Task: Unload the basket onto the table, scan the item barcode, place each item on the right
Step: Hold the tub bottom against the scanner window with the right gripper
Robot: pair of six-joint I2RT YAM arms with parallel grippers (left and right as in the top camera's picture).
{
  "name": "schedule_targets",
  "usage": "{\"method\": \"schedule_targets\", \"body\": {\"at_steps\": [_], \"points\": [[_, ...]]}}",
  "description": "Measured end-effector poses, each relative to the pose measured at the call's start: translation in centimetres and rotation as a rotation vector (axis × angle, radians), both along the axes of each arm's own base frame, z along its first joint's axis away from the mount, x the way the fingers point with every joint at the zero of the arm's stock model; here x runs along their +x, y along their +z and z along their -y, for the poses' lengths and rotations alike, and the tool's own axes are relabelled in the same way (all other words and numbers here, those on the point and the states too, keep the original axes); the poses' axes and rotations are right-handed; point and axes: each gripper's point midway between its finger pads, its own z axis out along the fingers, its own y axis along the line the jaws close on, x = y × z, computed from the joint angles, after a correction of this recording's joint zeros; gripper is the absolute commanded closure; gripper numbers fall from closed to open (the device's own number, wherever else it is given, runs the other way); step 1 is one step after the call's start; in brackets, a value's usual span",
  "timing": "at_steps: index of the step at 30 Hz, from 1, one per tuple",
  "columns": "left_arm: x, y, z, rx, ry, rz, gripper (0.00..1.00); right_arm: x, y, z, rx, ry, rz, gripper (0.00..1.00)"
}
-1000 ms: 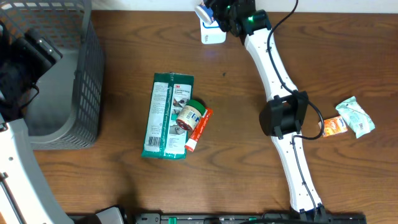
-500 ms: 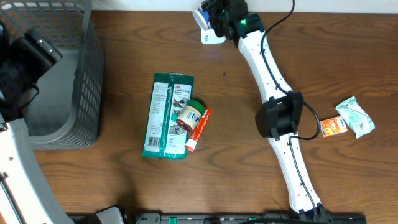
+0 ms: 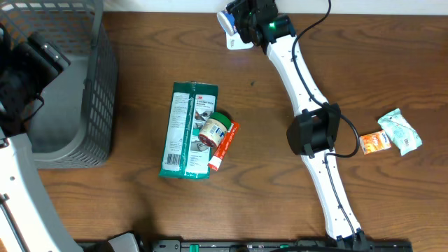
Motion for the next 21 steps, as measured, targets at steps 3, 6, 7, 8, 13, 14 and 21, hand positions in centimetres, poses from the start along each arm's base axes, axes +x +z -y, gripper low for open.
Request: {"method": "schedule_targets", "body": {"at_steps": [3,6,7,8,13,14,21], "points": [[0.0,0.0,0.0,0.000,0.000,0.000,0.12,0.0,0.0,0.1,0.000,-0.009,-0.001,0.66],[0.0,0.0,0.0,0.000,0.001,0.000,0.12,0.2,0.0,0.4,0.010,-0.026,-0.004,0.66],[0.0,0.0,0.0,0.000,0.000,0.000,0.12,0.3,0.1,0.4,0.012,-0.030,-0.002,0.66],[0.0,0.0,0.0,0.000,0.000,0.000,0.12,0.4,0.1,0.6,0.014,-0.035,-0.001,0.66],[0.0,0.0,0.0,0.000,0.000,0.000,0.12,0.6,0.1,1.3,0.012,-0.055,0.000,0.66],[0.0,0.0,0.0,0.000,0.000,0.000,0.12,0.6,0.1,1.4,0.009,-0.060,0.001,0.67],[0.0,0.0,0.0,0.000,0.000,0.000,0.12,0.7,0.1,1.5,0.004,-0.067,0.003,0.68]]}}
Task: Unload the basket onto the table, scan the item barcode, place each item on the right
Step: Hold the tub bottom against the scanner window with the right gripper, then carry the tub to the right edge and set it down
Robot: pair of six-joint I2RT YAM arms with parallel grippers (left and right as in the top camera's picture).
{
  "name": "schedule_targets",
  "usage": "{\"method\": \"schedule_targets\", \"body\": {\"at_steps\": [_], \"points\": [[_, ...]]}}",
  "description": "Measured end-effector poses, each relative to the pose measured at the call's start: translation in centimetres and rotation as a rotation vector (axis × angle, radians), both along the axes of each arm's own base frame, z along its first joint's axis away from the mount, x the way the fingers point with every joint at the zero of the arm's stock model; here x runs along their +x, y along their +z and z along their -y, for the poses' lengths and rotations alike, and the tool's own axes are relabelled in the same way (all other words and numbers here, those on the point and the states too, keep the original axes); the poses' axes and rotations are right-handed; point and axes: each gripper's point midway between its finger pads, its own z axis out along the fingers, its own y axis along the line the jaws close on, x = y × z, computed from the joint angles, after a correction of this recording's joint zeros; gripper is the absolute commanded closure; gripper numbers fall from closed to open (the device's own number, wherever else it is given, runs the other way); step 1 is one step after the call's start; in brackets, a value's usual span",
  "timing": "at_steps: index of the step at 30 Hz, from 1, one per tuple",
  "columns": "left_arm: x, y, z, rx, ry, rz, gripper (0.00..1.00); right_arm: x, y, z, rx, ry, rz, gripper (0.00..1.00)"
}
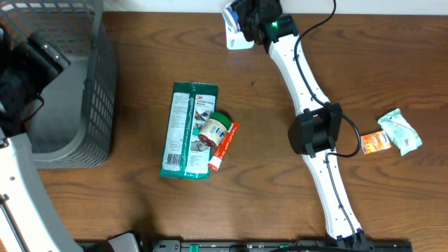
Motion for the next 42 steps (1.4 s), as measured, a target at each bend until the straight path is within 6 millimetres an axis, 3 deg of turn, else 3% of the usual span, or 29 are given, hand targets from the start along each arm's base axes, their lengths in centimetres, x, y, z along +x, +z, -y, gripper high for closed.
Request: {"method": "schedule_targets", "body": {"at_steps": [11,17,20,23,28,32,35,42], "points": [[0.0,0.0,0.0,0.000,0.000,0.000,0.12,0.6,0.9,-0.2,-0.034,0.041,0.064,0.75],[0.0,0.0,0.0,0.000,0.000,0.000,0.12,-0.7,0.5,1.1,-0.245,0.160,0.056,0.69],[0.0,0.0,0.0,0.000,0.000,0.000,0.12,-1.9,2.7,2.9,-0.411,0.231,0.069,0.71],[0.0,0.0,0.0,0.000,0.000,0.000,0.12,-3.7,7.4,5.5,-0.577,0.262,0.095,0.78],[0.0,0.0,0.0,0.000,0.000,0.001,0.12,-8.9,17.4,11.7,-0.823,0.228,0.110,0.81],[0.0,0.0,0.0,0.000,0.000,0.000,0.12,-12.4,22.5,16.9,-0.901,0.161,0.098,0.88],[0.0,0.0,0.0,0.000,0.000,0.000,0.12,-14.4,23.2,20.6,-0.923,0.136,0.033,0.88],[0.0,0.0,0.0,0.000,0.000,0.000,0.12,-17.9,20.9,27.5,-0.936,0.108,-0.184,0.92]]}}
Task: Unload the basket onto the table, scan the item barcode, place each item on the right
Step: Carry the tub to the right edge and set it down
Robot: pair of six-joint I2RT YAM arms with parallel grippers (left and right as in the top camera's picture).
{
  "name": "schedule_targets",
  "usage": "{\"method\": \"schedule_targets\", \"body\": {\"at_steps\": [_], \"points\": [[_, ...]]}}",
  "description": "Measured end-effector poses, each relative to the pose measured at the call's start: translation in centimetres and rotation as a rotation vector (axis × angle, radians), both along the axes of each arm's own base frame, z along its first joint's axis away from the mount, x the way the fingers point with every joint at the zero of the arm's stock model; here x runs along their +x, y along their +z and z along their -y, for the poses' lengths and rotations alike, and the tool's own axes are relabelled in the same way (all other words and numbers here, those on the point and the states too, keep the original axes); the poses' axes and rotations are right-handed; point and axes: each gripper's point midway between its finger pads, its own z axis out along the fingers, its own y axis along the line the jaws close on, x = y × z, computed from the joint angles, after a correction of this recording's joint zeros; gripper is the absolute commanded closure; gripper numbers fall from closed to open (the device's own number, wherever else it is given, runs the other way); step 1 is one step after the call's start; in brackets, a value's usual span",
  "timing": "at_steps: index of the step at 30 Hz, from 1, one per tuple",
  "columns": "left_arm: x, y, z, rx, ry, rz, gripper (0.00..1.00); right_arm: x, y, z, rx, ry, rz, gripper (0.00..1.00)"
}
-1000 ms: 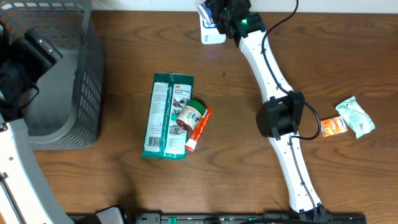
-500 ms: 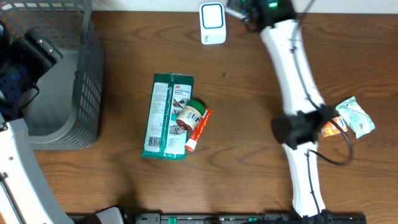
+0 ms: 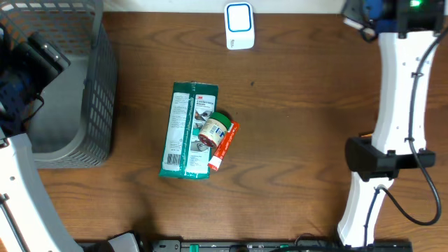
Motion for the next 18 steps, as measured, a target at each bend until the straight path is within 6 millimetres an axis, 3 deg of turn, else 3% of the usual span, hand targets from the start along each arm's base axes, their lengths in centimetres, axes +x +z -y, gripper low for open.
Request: {"method": "schedule_targets", "body": {"at_steps": [4,8,18], "points": [[0.0,0.0,0.0,0.000,0.000,0.000,0.12,-2.5,-1.4,3.8,-0.001,-0.078,-0.108,0.96],[0.0,0.0,0.0,0.000,0.000,0.000,0.12,-3.2,-2.1,6.7,-0.005,-0.145,-0.136,0.95],[0.0,0.0,0.0,0.000,0.000,0.000,0.12,-4.0,-4.4,8.7,-0.076,-0.203,-0.242,0.96]]}}
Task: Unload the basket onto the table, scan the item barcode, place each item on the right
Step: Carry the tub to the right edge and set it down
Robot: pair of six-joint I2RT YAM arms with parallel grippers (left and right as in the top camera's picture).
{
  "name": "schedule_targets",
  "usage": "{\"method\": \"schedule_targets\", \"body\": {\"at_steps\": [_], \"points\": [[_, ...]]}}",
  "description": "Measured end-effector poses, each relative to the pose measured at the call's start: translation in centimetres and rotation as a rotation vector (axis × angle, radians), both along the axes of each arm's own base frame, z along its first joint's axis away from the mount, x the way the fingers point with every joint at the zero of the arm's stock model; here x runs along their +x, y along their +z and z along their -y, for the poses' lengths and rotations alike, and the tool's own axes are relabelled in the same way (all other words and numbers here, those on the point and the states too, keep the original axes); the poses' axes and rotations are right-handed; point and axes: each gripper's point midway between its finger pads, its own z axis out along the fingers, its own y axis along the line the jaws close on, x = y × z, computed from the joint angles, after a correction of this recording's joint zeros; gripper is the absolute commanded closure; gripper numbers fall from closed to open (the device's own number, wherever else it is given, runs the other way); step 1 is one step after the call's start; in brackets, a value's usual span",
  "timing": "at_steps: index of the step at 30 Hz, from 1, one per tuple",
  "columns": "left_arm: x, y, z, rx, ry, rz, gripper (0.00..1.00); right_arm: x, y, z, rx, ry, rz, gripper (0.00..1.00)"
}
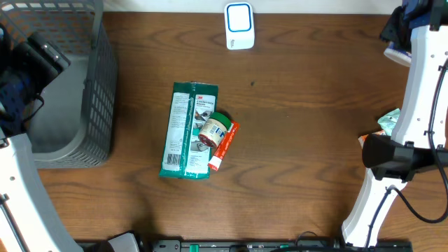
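The white barcode scanner [239, 26] with a blue-rimmed window stands at the table's back edge, centre. My right gripper [399, 36] is far right near the back edge, well away from the scanner. A small white and blue item [396, 53] shows at its tip, and the gripper seems shut on it, though the fingers are hidden under the wrist. My left gripper [40, 54] hangs dark over the basket at the far left; its jaws cannot be made out.
A green 3M packet [185, 129], a small round tin [213, 130] and an orange tube [224, 145] lie together mid-table. A grey mesh basket [98, 91] fills the left. A pale green packet [388, 120] peeks from behind the right arm.
My right gripper has shifted further right and a little toward the front, carrying the white and blue item. The right arm's elbow has moved right too. Nothing else moved.
My right gripper first held the white and blue item right at the scanner, and stayed there at the following moment. Later it was at the back right, the scanner uncovered. Now it is at the far right edge. The left arm stayed still.
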Motion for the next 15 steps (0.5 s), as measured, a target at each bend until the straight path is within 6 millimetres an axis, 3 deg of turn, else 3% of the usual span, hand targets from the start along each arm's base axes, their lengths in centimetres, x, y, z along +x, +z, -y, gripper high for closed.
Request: {"method": "schedule_targets", "body": {"at_steps": [15], "points": [[0.0,0.0,0.0,0.000,0.000,0.000,0.12,-1.2,-5.0,0.2,0.002,-0.005,-0.196,0.99]]}}
